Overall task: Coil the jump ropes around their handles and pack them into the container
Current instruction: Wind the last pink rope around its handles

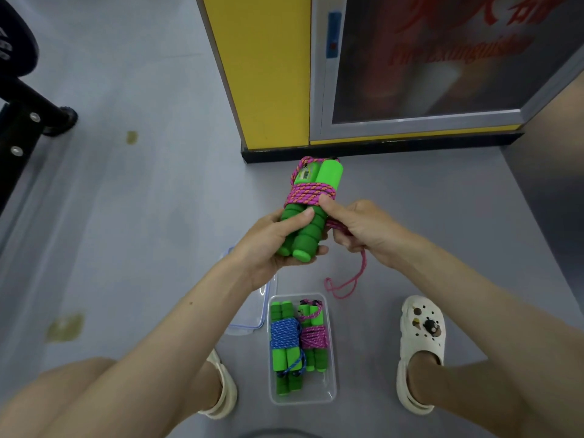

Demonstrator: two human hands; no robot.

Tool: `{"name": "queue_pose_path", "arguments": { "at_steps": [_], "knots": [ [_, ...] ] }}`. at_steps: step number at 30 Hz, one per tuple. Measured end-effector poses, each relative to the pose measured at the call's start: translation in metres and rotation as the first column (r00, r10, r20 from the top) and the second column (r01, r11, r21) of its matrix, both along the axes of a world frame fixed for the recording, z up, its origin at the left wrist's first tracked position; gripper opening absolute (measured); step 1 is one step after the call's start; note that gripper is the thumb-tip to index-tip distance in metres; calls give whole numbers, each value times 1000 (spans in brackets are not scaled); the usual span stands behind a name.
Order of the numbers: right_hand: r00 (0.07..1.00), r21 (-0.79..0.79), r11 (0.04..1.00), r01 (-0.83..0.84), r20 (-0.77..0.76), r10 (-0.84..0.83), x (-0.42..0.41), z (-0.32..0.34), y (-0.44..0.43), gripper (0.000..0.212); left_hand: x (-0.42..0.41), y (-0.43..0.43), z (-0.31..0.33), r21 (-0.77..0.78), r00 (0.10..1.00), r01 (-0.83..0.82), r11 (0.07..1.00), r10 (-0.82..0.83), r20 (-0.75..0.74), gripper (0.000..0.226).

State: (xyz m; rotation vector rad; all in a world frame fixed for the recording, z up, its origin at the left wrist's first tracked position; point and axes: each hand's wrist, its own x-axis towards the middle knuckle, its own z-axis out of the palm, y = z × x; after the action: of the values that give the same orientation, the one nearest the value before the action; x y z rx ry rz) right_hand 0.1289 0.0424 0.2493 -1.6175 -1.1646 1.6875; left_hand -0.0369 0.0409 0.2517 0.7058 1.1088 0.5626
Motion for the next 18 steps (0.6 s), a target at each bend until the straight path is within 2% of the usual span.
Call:
{"name": "queue_pose_path", "arguments": {
  "at_steps": [3,5,9,11,13,15,18],
  "knots": [
    [996,-13,999,-44,81,45,5,-1,0,52,-2,3,0,89,991,0,996,12,-135,35],
    [994,-34,997,-73,83,76,8,-2,0,48,-2,3,1,143,981,-6,990,34,-194,40],
    [981,-62,987,-149,116,155,9,-2,-1,31,-3,4,-1,216,954,-17,976,81,-289,44],
    [973,-69,982,-177,136,185,7,-1,-1,25,-4,5,-7,288,918,10,958,105,-383,45],
    [973,-55,982,-183,132,189,6,-1,-1,26,-5,6,-13,396,837,116,911,125,-532,48],
    [978,-19,984,-180,105,181,6,-1,-2,28,-6,5,-15,481,705,258,838,178,-687,53],
    [977,41,980,-195,96,190,4,0,-2,29,-5,0,-15,507,507,423,751,268,-819,58]
  ]
}}
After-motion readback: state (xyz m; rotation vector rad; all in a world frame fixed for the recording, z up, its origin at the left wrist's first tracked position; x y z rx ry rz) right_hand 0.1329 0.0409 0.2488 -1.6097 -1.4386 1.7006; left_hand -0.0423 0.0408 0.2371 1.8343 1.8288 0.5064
